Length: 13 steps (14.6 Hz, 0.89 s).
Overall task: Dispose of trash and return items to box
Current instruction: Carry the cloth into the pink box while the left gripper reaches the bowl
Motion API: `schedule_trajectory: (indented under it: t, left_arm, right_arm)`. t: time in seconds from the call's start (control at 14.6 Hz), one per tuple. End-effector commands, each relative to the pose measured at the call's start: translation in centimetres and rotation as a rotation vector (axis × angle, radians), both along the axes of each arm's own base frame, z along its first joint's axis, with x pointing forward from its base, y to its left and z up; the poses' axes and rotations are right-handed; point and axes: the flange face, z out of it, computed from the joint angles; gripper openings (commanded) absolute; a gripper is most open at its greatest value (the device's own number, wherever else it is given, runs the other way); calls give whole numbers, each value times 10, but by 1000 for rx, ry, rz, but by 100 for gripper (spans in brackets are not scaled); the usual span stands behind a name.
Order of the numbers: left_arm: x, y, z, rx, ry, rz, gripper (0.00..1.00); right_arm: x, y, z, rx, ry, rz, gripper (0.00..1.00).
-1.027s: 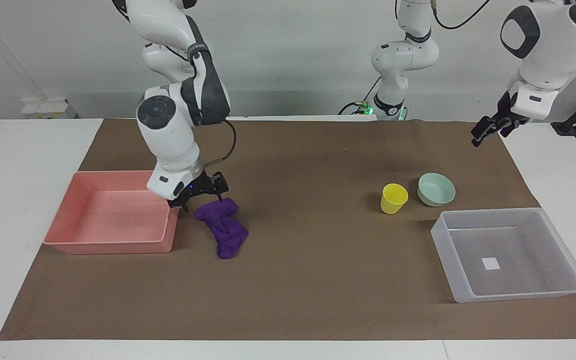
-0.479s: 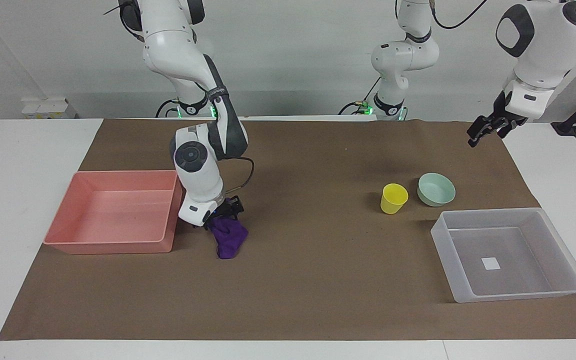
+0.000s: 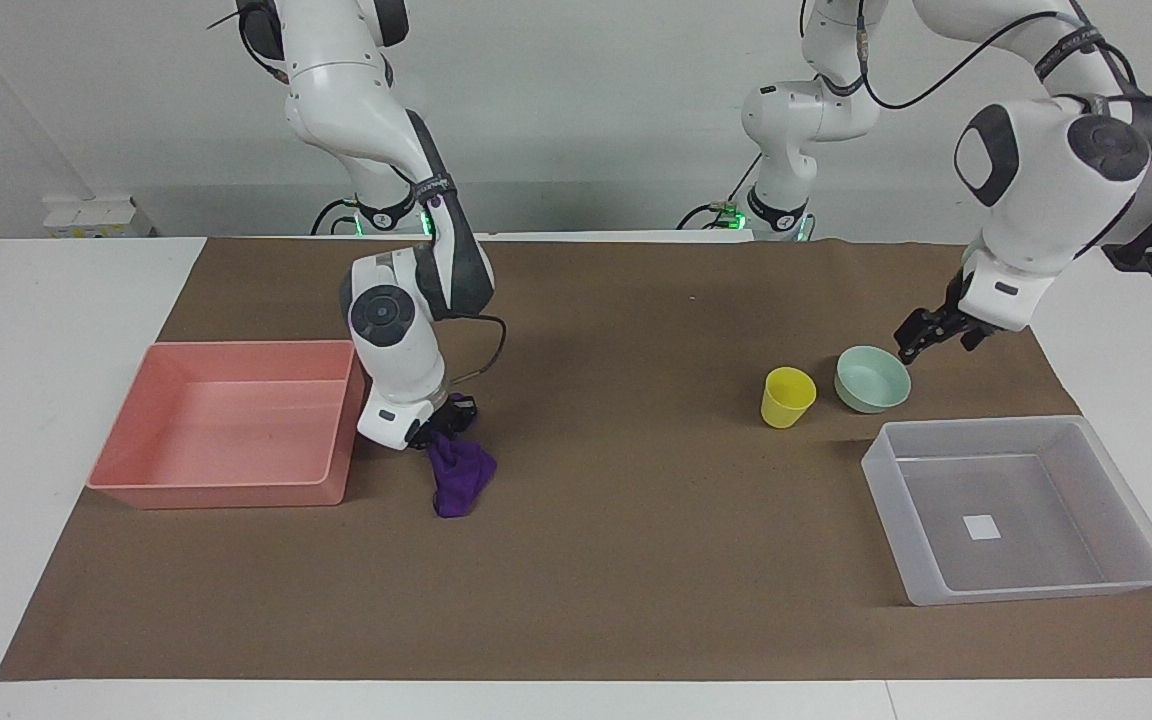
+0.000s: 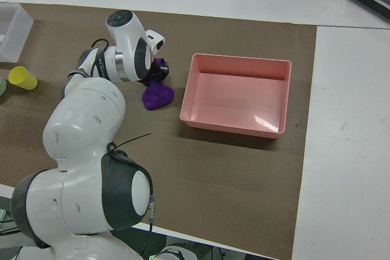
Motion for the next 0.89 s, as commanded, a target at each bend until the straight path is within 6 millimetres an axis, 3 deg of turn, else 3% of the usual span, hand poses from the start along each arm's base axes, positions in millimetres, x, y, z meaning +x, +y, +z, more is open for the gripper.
schedule_trajectory:
  t: [0.0, 0.21, 0.48, 0.68, 0.82]
  left_arm:
    - [-17, -3, -12, -15, -18, -22, 100]
    - [-38, 6, -32, -15, -18, -18, 100]
    - [-71, 35, -71, -21, -65, 4, 100]
    - [-72, 64, -98, -21, -53, 36, 100]
    - [-80, 73, -123, -23, -83, 50, 100]
  right_arm:
    - [-3, -13, 66, 20, -14, -34, 0]
    - [0, -34, 141, 22, -17, -63, 0]
    - [-11, -91, 216, 18, -41, -130, 0]
    - [-21, -166, 231, 7, -19, -159, 0]
    - [-28, -209, 221, -2, -5, -189, 0]
